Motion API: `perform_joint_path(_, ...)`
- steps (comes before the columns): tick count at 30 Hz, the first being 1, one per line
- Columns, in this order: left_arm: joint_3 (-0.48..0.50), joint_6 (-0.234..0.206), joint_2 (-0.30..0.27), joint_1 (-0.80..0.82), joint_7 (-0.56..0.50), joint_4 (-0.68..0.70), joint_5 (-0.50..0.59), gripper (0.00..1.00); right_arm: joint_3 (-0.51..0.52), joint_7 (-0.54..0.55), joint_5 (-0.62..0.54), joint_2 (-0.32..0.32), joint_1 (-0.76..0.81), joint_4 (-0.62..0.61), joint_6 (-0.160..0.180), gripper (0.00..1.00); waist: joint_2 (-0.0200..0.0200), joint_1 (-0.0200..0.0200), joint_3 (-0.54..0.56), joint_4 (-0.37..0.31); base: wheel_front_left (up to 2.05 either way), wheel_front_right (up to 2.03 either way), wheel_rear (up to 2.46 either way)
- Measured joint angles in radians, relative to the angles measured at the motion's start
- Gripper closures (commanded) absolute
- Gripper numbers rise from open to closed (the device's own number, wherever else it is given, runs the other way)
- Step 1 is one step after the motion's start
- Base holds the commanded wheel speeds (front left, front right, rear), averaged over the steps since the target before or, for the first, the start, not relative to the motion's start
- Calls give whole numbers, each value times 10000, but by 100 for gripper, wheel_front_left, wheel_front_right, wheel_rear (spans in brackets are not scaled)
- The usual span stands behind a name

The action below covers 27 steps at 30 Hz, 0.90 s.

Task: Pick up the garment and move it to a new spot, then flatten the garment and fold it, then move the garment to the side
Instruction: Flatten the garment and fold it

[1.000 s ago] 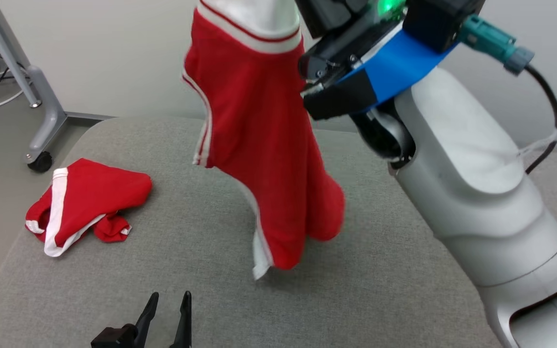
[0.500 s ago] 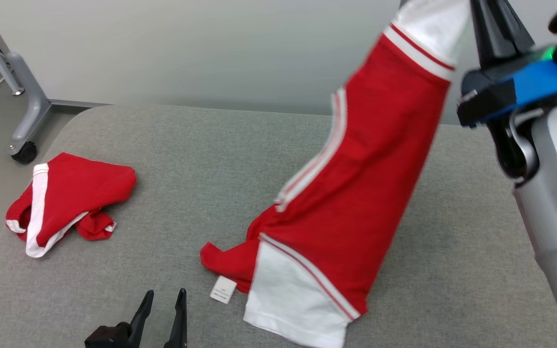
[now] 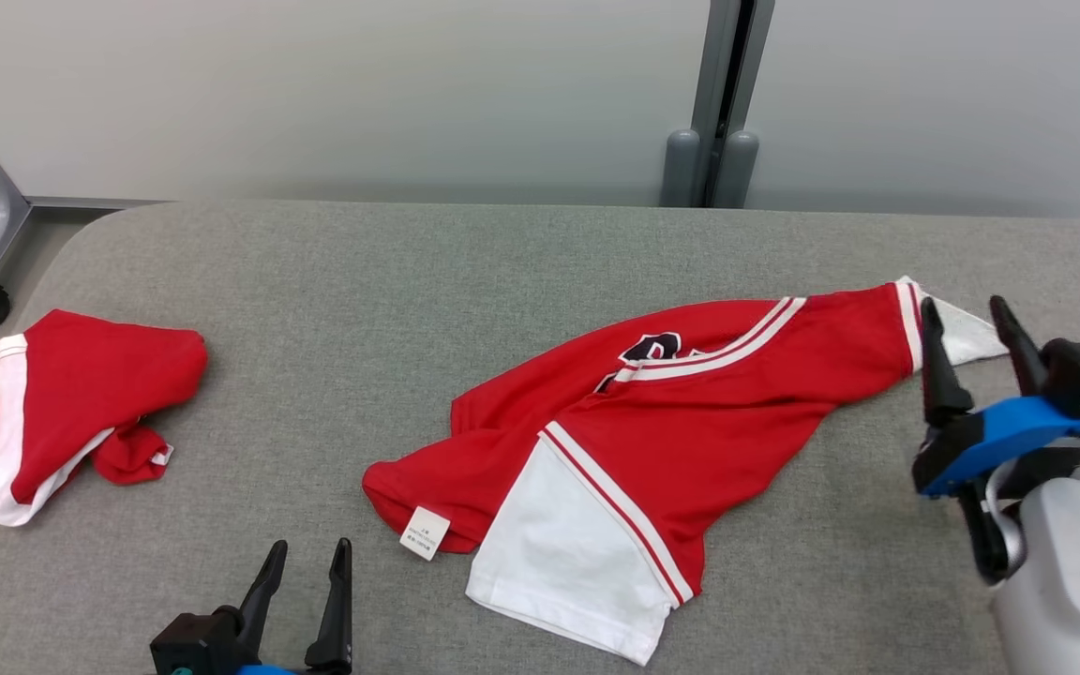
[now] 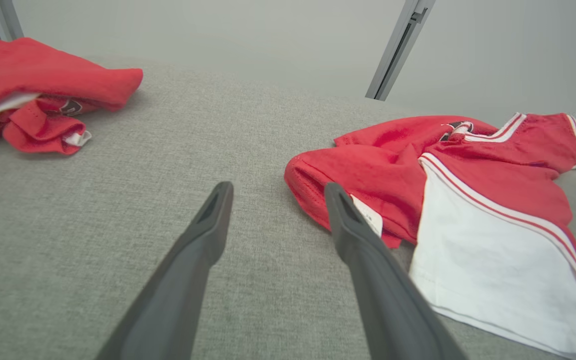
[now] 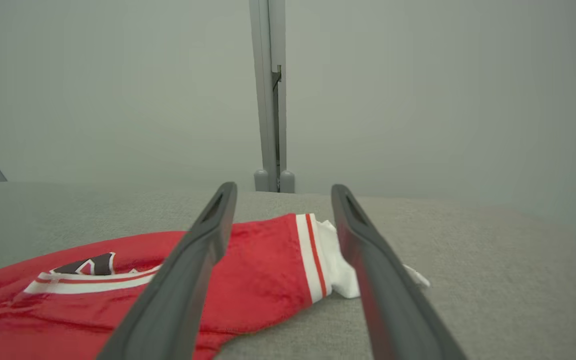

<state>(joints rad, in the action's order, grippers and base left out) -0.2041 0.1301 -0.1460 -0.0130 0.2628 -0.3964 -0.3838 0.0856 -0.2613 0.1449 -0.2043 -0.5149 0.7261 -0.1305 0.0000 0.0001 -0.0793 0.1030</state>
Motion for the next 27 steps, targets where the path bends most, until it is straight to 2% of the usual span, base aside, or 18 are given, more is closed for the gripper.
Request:
perform_joint_path(3,-13,0,2,1,0,-12,-21,0,-420,-12,-257,560,261,-384,0,0,0,0,-5,-26,0,0,0)
perform_joint_path(7,-79,0,12,16,0,-54,-35,0,-2000,-10,-313,1175,616,-537,-2,0,0,0,1,39,0,0,0)
perform_joint_path(15,-211,0,50,94,0,-123,-67,0,-5016,127,510,1505,662,117,-2,0,0,-1,6,391,0,0,0)
perform_joint_path(22,-345,0,50,186,0,-148,-128,0,-5971,416,1264,1540,6,809,-2,0,0,-2,-134,812,0,0,0)
perform_joint_path(27,-431,0,25,305,0,-136,-213,0,-6059,546,1300,1544,-425,1427,-2,0,0,-2,-314,1139,0,0,0)
